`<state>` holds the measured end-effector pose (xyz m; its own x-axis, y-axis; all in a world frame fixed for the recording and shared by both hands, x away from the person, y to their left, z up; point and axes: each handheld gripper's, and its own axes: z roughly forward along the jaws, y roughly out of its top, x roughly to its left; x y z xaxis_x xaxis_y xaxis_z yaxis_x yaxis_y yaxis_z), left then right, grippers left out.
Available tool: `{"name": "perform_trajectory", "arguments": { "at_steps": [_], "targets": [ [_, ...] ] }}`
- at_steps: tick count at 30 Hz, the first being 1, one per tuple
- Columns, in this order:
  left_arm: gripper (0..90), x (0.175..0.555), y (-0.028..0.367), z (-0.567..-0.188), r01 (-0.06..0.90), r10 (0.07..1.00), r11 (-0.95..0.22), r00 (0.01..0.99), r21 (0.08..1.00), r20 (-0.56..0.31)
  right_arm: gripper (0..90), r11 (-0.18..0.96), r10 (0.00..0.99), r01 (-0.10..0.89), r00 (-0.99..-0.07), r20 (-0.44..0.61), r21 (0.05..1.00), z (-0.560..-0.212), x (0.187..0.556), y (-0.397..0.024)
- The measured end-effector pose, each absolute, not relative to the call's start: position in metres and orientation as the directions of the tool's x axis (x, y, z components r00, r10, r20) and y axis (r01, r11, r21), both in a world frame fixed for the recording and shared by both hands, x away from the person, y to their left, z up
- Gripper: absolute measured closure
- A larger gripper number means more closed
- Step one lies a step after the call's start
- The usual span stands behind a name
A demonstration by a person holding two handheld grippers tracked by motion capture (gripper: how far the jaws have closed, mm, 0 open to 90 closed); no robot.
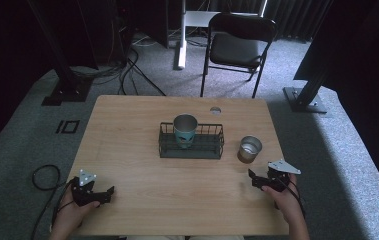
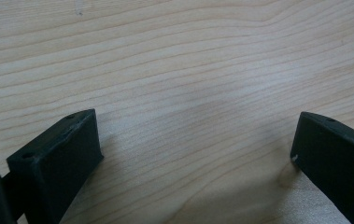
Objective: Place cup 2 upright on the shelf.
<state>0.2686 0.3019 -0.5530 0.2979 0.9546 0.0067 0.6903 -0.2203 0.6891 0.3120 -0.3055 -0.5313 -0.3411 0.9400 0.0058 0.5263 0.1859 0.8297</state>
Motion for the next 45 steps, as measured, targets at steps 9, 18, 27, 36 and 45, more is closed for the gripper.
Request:
{"name": "perform_trajectory", "arguments": {
  "at_steps": [9, 18, 27, 36, 45],
  "targets": [
    [2.2, 0.269, 0.302, -0.553, 0.690, 0.955, -0.221, 0.298, 0.689, 0.007, 12.7, 0.165, 0.940, 0.512, -0.341, 0.024, 0.843, -0.534, 0.324, -0.303],
    [2.2, 0.269, 0.302, -0.553, 0.690, 0.955, -0.220, 0.298, 0.689, 0.007, 12.7, 0.167, 0.940, 0.496, -0.341, 0.014, 0.852, -0.537, 0.335, -0.299],
    [2.2, 0.268, 0.302, -0.553, 0.690, 0.955, -0.220, 0.298, 0.690, 0.007, 12.7, 0.145, 0.945, 0.482, -0.326, 0.023, 0.864, -0.537, 0.346, -0.295],
    [2.2, 0.268, 0.302, -0.553, 0.690, 0.955, -0.220, 0.298, 0.690, 0.007, 12.6, 0.113, 0.951, 0.460, -0.307, 0.038, 0.881, -0.534, 0.357, -0.295],
    [2.2, 0.268, 0.302, -0.553, 0.690, 0.954, -0.221, 0.298, 0.689, 0.007, 11.8, 0.111, 0.948, 0.444, -0.316, 0.039, 0.889, -0.527, 0.367, -0.293]
  ]
}}
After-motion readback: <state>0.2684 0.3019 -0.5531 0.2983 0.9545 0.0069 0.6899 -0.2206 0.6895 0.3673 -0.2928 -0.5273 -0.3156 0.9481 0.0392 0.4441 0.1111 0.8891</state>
